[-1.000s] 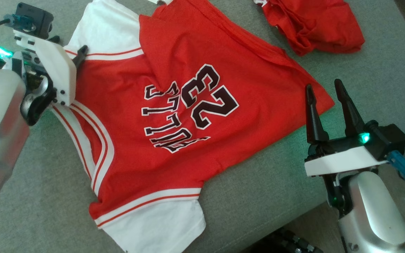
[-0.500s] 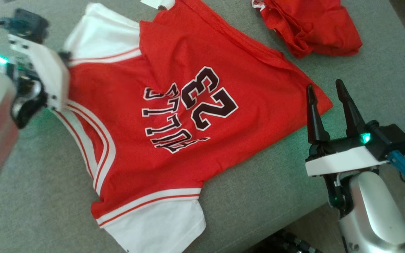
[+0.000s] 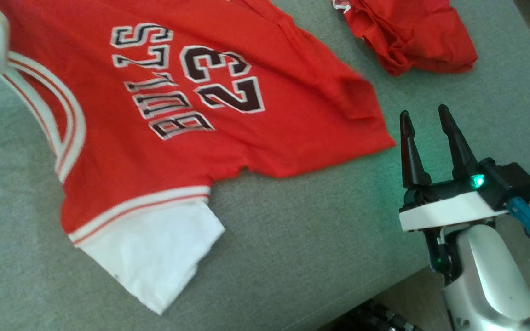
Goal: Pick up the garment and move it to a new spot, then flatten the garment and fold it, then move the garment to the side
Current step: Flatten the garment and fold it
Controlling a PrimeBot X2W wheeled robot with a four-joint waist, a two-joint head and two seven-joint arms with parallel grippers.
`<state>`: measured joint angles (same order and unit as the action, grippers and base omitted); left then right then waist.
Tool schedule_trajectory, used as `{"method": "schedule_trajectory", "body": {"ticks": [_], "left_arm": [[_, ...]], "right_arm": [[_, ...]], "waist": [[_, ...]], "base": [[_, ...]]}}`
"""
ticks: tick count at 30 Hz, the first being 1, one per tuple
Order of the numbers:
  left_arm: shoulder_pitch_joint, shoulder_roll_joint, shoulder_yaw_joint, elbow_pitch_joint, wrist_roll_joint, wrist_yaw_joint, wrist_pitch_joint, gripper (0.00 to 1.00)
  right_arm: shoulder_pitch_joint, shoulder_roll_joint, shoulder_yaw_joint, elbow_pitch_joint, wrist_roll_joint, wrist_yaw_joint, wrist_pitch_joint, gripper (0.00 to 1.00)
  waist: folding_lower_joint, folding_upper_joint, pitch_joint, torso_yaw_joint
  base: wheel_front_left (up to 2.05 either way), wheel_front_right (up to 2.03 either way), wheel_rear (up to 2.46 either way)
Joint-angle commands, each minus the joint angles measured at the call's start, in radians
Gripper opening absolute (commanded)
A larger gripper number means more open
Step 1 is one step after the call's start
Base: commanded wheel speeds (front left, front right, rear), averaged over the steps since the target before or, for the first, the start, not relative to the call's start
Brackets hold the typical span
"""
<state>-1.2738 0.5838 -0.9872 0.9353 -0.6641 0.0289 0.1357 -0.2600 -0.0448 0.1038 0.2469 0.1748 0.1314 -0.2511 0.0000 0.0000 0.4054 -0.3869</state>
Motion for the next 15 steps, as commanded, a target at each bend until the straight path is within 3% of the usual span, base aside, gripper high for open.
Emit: {"method": "schedule_trajectory", "body": {"ticks": [1,4,5,6,15], "left_arm": [[-0.076,0.043,0.030,0.002,0.019,0.025,-0.030,0.00],[-0.109,0.044,0.022,0.039,0.056,0.068,-0.088,0.00],[-0.114,0.039,0.020,0.049,0.061,0.073,-0.104,0.59],[-0.117,0.033,0.019,0.058,0.062,0.072,-0.117,1.00],[-0.102,-0.068,0.042,0.100,0.032,0.075,-0.275,1.00]], "right_arm": [[-0.007,-0.005,0.021,-0.024,0.004,-0.001,-0.011,1.00],[-0.012,-0.005,0.022,-0.025,0.006,-0.001,-0.011,1.00],[-0.013,-0.005,0.022,-0.025,0.006,-0.001,-0.011,1.00],[-0.015,-0.005,0.022,-0.025,0.005,-0.001,-0.011,1.00],[-0.023,-0.005,0.003,-0.028,-0.023,-0.001,-0.011,1.00]], "waist": [[0.0000,0.0000,0.003,0.000],[0.0000,0.0000,0.009,0.001],[0.0000,0.0000,0.011,0.003],[0.0000,0.0000,0.012,0.005],[0.0000,0.0000,-0.012,0.074]], "base": [[0.00,0.00,0.00],[0.00,0.00,0.00],[0.00,0.00,0.00],[0.00,0.00,0.00],[0.00,0.00,0.00]]}}
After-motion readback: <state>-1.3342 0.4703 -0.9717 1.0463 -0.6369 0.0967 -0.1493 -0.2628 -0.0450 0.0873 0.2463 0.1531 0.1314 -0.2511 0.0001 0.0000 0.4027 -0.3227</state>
